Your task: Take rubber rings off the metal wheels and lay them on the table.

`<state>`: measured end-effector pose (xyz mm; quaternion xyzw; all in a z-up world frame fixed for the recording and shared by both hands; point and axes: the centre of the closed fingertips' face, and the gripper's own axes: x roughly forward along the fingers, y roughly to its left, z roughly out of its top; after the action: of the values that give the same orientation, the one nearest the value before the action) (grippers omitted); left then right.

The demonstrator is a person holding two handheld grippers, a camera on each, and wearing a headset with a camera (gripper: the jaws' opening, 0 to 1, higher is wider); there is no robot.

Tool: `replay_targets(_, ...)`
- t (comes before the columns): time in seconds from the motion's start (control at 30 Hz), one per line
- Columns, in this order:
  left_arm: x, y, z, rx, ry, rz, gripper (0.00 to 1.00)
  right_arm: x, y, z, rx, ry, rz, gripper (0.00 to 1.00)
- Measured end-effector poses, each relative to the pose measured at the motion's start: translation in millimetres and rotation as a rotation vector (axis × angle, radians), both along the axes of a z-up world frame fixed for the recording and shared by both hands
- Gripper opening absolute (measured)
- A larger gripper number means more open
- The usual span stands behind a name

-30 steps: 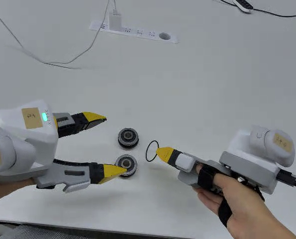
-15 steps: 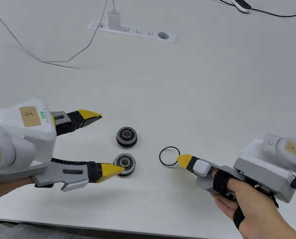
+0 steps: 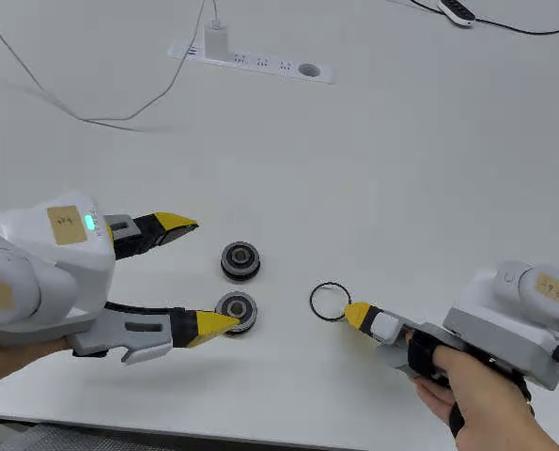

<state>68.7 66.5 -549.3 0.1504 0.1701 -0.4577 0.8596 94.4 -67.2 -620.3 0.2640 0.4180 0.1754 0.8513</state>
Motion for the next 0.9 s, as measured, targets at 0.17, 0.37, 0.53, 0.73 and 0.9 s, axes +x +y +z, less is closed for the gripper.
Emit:
replay_targets(0.17, -0.3, -1.6, -1.0, 0.003, 0.004, -0.006, 0.64, 0.5, 0.9, 2.0, 0.003, -0.007, 0.000, 0.07)
replay_targets(0.37, -0.6, -2.4, -2.9, 0.013, 0.006, -0.009, 0.64, 4.5, -2.3, 9.2, -0.034, -0.048, -0.002, 0.08)
replay_targets(0.53, -0.3, -3.2, -5.5, 0.011, 0.013, -0.010, 0.63, 6.6, 1.1, 14.8, -0.011, -0.064, 0.003, 0.10)
replay_targets(0.73, 2.1, -4.6, -7.8, 0.010, 0.017, -0.012, 0.59, 7.0, 24.7, 26.9, 0.052, -0.115, 0.084, 0.14)
replay_targets(0.9, 4.0, -5.1, -11.6, 0.020, 0.023, -0.022, 0.53, 4.2, 44.0, 33.1, 0.100, -0.144, 0.151, 0.18)
